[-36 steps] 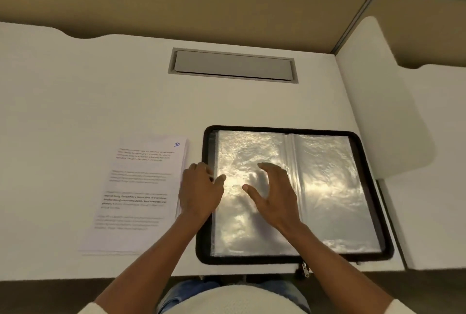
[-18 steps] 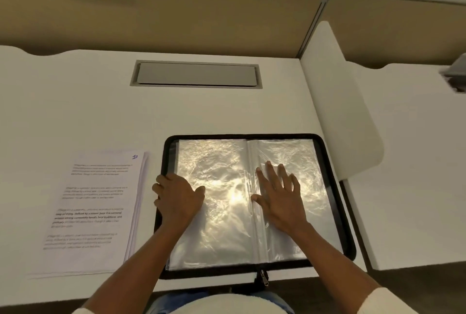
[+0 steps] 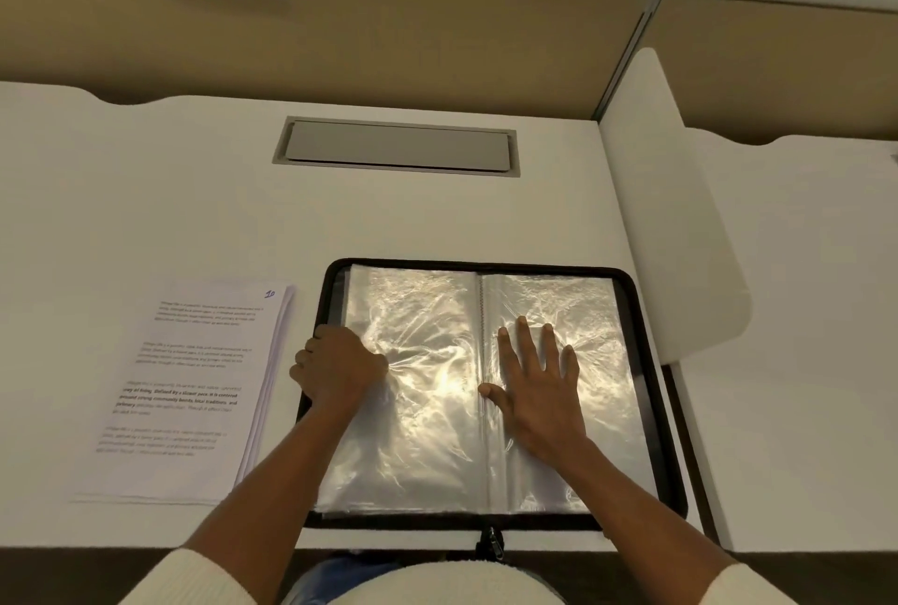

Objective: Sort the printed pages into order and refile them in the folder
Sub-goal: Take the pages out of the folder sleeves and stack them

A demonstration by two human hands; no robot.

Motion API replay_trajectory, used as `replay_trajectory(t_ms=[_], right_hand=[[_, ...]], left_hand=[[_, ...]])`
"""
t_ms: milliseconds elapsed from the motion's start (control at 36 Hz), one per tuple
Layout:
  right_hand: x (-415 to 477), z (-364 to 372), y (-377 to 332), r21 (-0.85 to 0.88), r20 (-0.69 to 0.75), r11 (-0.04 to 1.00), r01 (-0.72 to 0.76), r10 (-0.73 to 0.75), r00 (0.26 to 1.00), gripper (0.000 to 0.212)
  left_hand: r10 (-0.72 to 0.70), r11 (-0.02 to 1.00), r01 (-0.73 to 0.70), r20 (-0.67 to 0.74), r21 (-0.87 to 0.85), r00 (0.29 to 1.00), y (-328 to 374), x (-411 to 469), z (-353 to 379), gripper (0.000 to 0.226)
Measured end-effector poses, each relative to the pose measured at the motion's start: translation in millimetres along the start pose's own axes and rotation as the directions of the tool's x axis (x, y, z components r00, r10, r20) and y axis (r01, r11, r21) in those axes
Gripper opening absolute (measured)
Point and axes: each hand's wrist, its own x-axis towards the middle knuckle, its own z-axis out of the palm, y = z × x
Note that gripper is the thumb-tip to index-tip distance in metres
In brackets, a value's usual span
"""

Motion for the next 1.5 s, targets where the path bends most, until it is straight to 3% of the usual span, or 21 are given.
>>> replay_trajectory(t_ms=[111, 222, 333, 417, 583, 667, 750, 833, 917, 972, 1083, 1167, 1250, 1306, 1389, 1444, 1500], right_hand=[[1.7, 1.0, 0.0, 0.0, -0.015, 1.0, -0.008, 0.008, 1.0, 0.084], [2.4, 2.2, 0.3, 0.001, -0.032, 1.0, -0.011, 0.011, 0.999, 0.084], [2.6, 2.4, 1.3, 0.029, -0.057, 1.0, -0.012, 0.013, 0.998, 0.081], [1.4, 1.3, 1.7, 0.106, -0.08, 0.994, -0.018, 0.027, 0.996, 0.08], [-4.5, -14.6, -6.5, 0.381, -0.202, 0.921, -0.08, 0.167, 0.965, 0.073], [-18.9, -39.2, -18.4, 0.661, -0.255, 0.749, -0.049, 0.285, 0.924, 0.058], [-33.6, -74.9, -28.8, 0.915, -0.137, 0.403, -0.033, 0.385, 0.913, 0.043], [-45.8, -101.1, -27.0, 0.992, -0.032, 0.124, -0.019, 0.396, 0.918, 0.043], [-58.1, -116.6, -14.4, 0.999, 0.015, 0.027, -0.028, 0.391, 0.92, 0.048], [-65.0, -120.8, -1.4, 0.996, 0.05, 0.054, -0.075, 0.361, 0.931, 0.055], [-71.8, -121.6, 26.9, 0.94, 0.18, 0.215, -0.266, 0.35, 0.919, 0.073], [-70.7, -115.0, 47.7, 0.872, 0.279, 0.276, -0.404, 0.398, 0.874, 0.061], [-68.1, -101.1, 69.9, 0.827, 0.283, 0.31, -0.469, 0.491, 0.824, 0.04], [-67.4, -91.1, 81.7, 0.807, 0.266, 0.332, -0.488, 0.533, 0.803, 0.033], [-66.6, -78.7, 90.9, 0.77, 0.275, 0.342, -0.539, 0.584, 0.764, 0.031], [-65.9, -71.3, 93.7, 0.768, 0.285, 0.313, -0.559, 0.615, 0.736, 0.037], [-65.7, -64.3, 96.9, 0.779, 0.305, 0.275, -0.563, 0.619, 0.724, 0.035]], left_hand=[[-0.032, 0.998, 0.035, 0.066, -0.055, 0.997, -1.1, 4.3, -5.4, 0.051], [-0.038, 0.994, 0.047, 0.081, -0.103, 0.996, 1.3, -0.2, -7.5, 0.041], [0.026, 0.953, -0.005, 0.063, -0.304, 0.998, 5.4, -2.2, -14.7, 0.03], [0.106, 0.914, -0.068, 0.075, -0.4, 0.991, 13.9, -8.7, -31.3, 0.039], [0.352, 0.748, -0.245, 0.055, -0.617, 0.934, 51.1, -48.9, -65.5, 0.019], [0.445, 0.7, -0.272, 0.104, -0.661, 0.89, 77.4, -68.3, -70.7, 0.017], [0.507, 0.658, -0.276, 0.14, -0.7, 0.851, 103.6, -87.3, -62.9, 0.019], [0.569, 0.622, -0.293, 0.162, -0.726, 0.806, 125.0, -102.7, -46.6, 0.019], [0.624, 0.611, -0.384, 0.123, -0.692, 0.772, 142.1, -115.2, -30.1, 0.017], [0.643, 0.611, -0.407, 0.126, -0.679, 0.755, 150.7, -120.9, -21.5, 0.018], [0.663, 0.601, -0.318, 0.235, -0.733, 0.711, 162.2, -126.5, -7.3, 0.021], [0.692, 0.565, -0.251, 0.285, -0.786, 0.663, 163.1, -128.0, -0.6, 0.029], [0.711, 0.545, -0.226, 0.302, -0.807, 0.635, 158.5, -122.0, 8.1, 0.029], [0.73, 0.577, -0.407, 0.224, -0.708, 0.646, 152.0, -111.0, 20.0, 0.023], [0.792, 0.59, -0.733, 0.067, -0.34, 0.606, 134.1, -89.7, 36.5, 0.023], [0.837, 0.546, -0.823, 0.058, -0.157, 0.544, 118.8, -75.0, 44.4, 0.036], [0.864, 0.5, -0.864, 0.107, -0.061, 0.493, 104.3, -60.0, 50.0, 0.062]])
